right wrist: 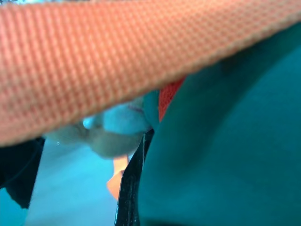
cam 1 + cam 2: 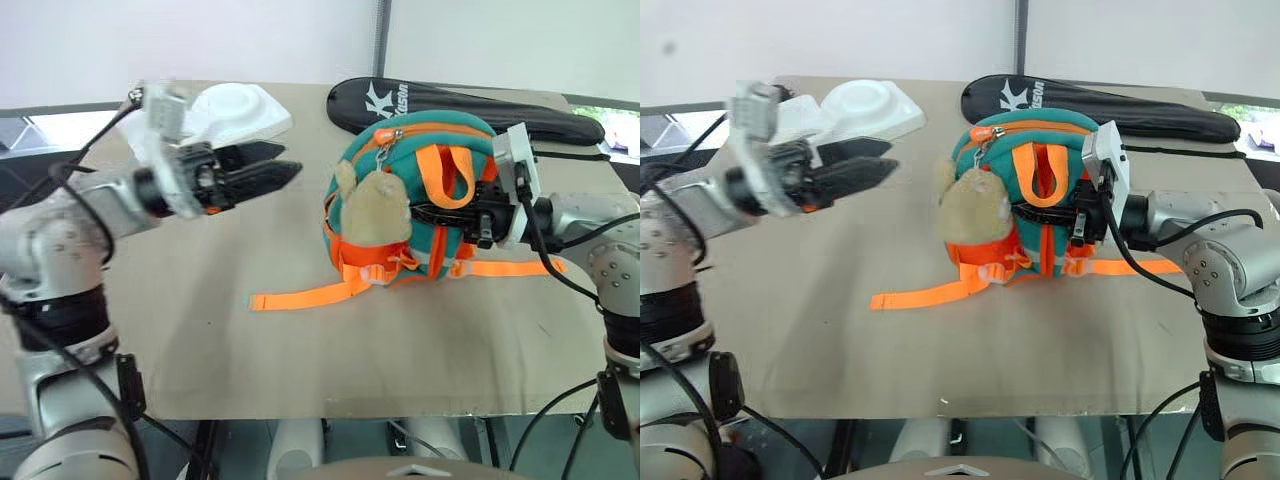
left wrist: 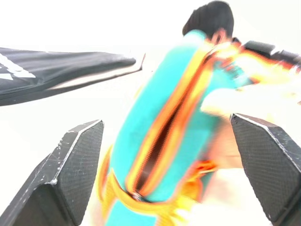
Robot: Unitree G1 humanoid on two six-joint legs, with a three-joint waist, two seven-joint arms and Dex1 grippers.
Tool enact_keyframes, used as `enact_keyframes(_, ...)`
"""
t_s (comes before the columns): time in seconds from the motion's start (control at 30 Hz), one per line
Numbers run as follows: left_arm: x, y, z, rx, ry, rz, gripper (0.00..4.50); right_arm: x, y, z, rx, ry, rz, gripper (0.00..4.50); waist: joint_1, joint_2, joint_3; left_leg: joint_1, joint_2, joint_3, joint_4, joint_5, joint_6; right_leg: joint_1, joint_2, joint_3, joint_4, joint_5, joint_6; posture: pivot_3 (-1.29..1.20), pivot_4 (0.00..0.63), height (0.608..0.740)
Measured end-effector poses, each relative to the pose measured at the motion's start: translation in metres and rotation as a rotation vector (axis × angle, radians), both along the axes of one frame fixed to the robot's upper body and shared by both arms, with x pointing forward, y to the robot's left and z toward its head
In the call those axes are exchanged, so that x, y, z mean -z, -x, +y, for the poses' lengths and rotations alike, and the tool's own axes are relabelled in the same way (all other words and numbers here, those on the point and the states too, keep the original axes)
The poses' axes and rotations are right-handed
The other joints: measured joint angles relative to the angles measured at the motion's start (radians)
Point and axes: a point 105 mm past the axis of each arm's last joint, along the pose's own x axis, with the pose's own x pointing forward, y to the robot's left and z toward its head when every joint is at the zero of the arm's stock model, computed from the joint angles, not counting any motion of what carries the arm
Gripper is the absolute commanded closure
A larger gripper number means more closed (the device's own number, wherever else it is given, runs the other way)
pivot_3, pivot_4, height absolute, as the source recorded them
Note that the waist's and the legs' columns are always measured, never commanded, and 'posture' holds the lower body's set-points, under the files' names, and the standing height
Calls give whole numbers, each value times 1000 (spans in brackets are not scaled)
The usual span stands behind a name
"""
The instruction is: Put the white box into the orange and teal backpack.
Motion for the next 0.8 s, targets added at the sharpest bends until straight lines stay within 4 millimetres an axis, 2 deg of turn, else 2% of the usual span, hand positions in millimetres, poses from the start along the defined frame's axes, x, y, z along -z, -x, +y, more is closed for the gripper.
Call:
enact_keyframes(0.1, 15, 13, -25, 113, 79, 127, 110, 2, -2, 3, -2, -7, -2, 4500, 11, 0, 0, 0, -1, 0, 1, 0, 0, 1, -2, 1, 0, 0, 0, 0, 150, 740)
enact_keyframes(0.2, 39, 9, -64, 145, 116, 269, 110, 3, -1, 7, -19, -10, -4, 4500, 17, -2, 0, 0, -1, -1, 2, 0, 0, 2, 0, 1, 0, 2, 2, 0, 150, 740)
enact_keyframes(0.3, 44, 6, -84, 133, 124, 300, 110, 6, -2, 5, -5, 2, -9, 4500, 14, -2, 0, 1, -1, -1, 2, 0, 0, 2, 1, 2, 1, 2, 1, 0, 150, 740)
enact_keyframes(0.4, 45, 3, -99, 118, 145, 330, 856, 9, -2, 4, 4, 5, -4, 4500, 12, -1, -1, 2, -1, -1, 1, 0, 0, 1, 2, 2, 1, 2, 1, 0, 150, 740)
enact_keyframes(0.43, 46, 3, -102, 125, 149, 342, 1309, 10, -3, 3, 11, 7, -5, 4500, 12, -1, -1, 1, -1, -1, 1, 0, 0, 1, 2, 2, 1, 2, 1, 0, 150, 740)
enact_keyframes(0.57, 42, 5, -97, 132, 166, 345, 3053, 9, -6, 3, 40, -9, -9, 4500, 12, -1, -1, 1, -1, 0, 1, 0, 0, 1, 2, 2, 1, 2, 1, 0, 150, 740)
enact_keyframes(0.63, 35, 6, -89, 127, 191, 327, 3204, 7, -8, 4, 62, -33, -3, 4500, 13, -1, -1, 1, -1, 0, 1, 0, 0, 1, 2, 2, 1, 2, 1, 0, 150, 740)
enact_keyframes(0.8, 1, 4, -41, 50, 287, 230, 3205, -6, -26, -14, 205, -166, 47, 4500, 13, -1, 0, 1, -1, 1, 1, 0, 0, 0, 1, 3, 1, 2, 1, 0, 150, 740)
